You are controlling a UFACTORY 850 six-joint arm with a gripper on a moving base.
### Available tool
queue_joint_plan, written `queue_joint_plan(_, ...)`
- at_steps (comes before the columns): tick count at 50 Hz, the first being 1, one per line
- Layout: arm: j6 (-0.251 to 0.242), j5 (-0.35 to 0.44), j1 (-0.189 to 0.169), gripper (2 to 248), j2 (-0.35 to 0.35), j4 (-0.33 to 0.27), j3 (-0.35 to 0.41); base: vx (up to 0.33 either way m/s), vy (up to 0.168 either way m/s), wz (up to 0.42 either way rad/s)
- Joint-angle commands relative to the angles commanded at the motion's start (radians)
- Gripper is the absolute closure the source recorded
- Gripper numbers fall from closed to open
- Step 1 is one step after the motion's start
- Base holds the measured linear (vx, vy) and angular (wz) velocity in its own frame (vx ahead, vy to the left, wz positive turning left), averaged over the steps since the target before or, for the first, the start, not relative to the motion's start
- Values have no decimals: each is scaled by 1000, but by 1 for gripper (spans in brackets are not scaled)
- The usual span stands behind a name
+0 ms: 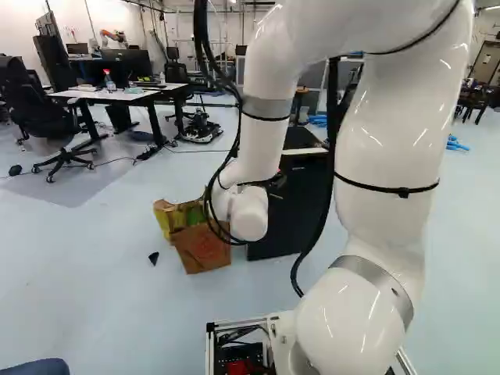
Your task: Grab a drink from the fridge
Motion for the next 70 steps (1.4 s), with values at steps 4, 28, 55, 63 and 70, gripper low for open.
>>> queue_joint_plan(4,0,4,8,3,-28,14,-21,0,0,0)
queue_joint_plan(28,0,17,46,3,-197,137,-158,0,0,0)
queue_joint_plan(55,0,31,61,3,-386,292,-343,0,0,0)
queue_joint_plan(63,0,35,60,3,-413,340,-393,0,0,0)
queue_joint_plan(70,0,39,58,3,-436,382,-437,0,0,0)
